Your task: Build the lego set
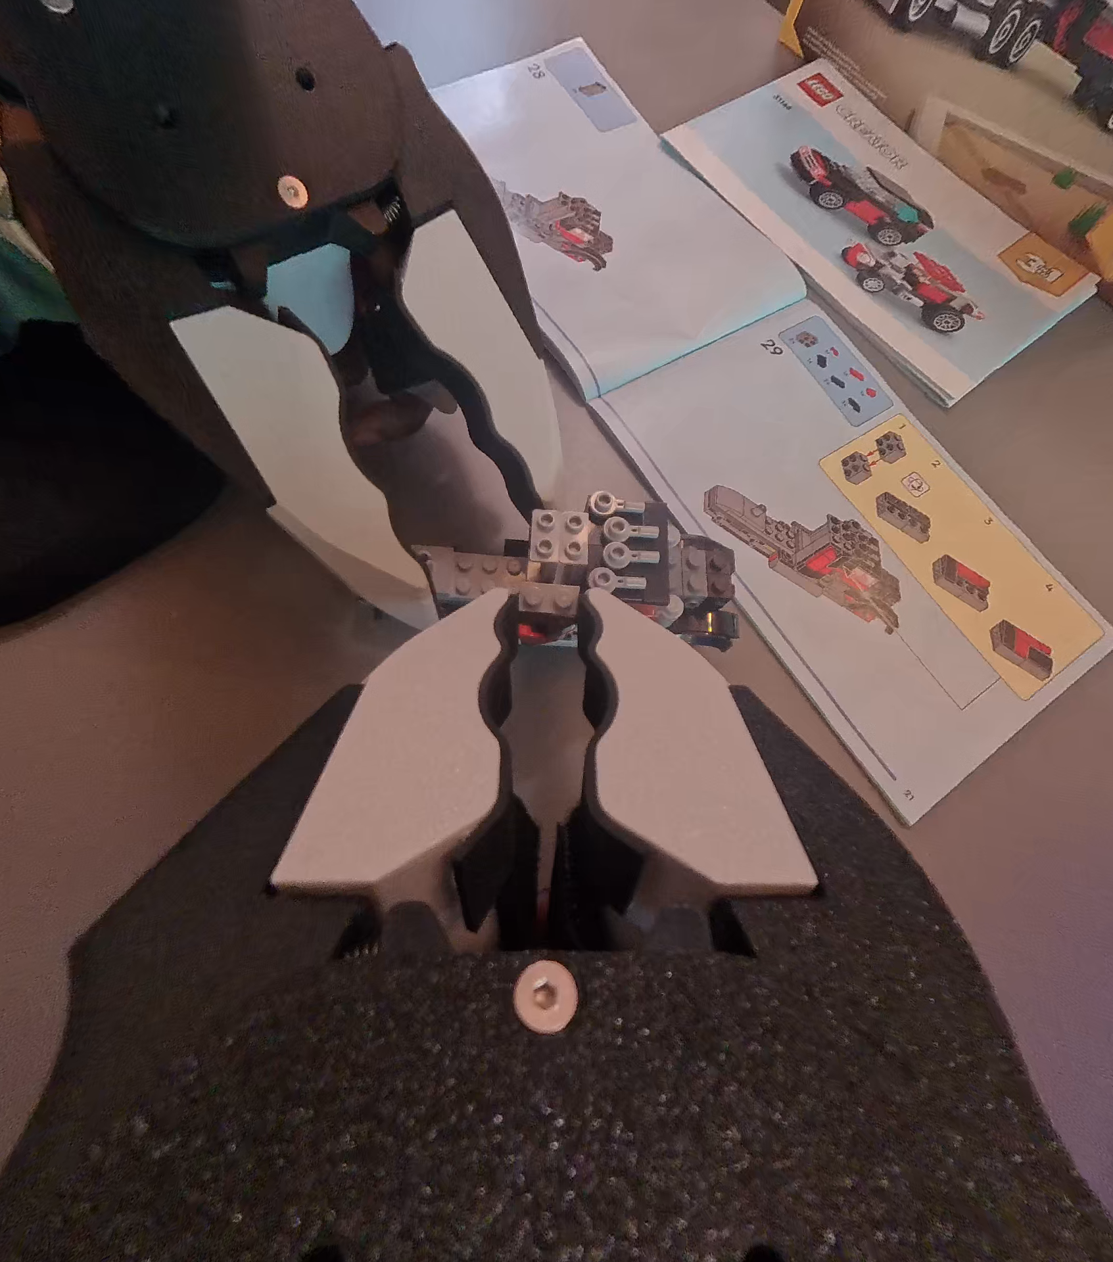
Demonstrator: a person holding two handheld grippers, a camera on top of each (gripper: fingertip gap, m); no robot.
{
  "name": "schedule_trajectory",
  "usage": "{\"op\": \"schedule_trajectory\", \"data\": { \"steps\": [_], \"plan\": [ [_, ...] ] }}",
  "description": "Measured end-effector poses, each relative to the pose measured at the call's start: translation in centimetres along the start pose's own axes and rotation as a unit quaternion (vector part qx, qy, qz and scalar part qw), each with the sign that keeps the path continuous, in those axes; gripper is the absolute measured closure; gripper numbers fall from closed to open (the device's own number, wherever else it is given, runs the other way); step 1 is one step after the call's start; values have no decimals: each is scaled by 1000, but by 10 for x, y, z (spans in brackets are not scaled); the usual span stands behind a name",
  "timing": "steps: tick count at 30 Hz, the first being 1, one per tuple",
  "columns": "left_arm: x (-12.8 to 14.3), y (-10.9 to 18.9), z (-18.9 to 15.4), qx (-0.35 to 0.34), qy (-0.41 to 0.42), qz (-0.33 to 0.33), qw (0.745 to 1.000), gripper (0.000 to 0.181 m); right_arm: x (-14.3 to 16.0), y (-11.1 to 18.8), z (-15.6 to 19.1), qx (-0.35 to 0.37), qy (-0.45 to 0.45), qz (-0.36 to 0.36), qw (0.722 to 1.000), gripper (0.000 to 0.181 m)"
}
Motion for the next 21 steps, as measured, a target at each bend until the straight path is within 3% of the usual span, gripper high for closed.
{"op": "schedule_trajectory", "data": {
  "steps": [16, 21],
  "plan": [
    [1, 1, 1, 1, 17, -4, 1000, 136, -6, -6, 0, -28, 34, 84, 996, 165],
    [1, 1, 2, -3, 17, -4, 1000, 137, -5, -6, -1, -26, 52, 71, 996, 165]
  ]
}}
Point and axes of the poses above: each gripper's, where its closed fingertips meet, y back along the fingers, x out of its underside, z = x × y across the jaws, the point moved 1 cm from there along y, back along the fingers, and after that the axes turned 3 degrees about -y, right-handed, at the moved point
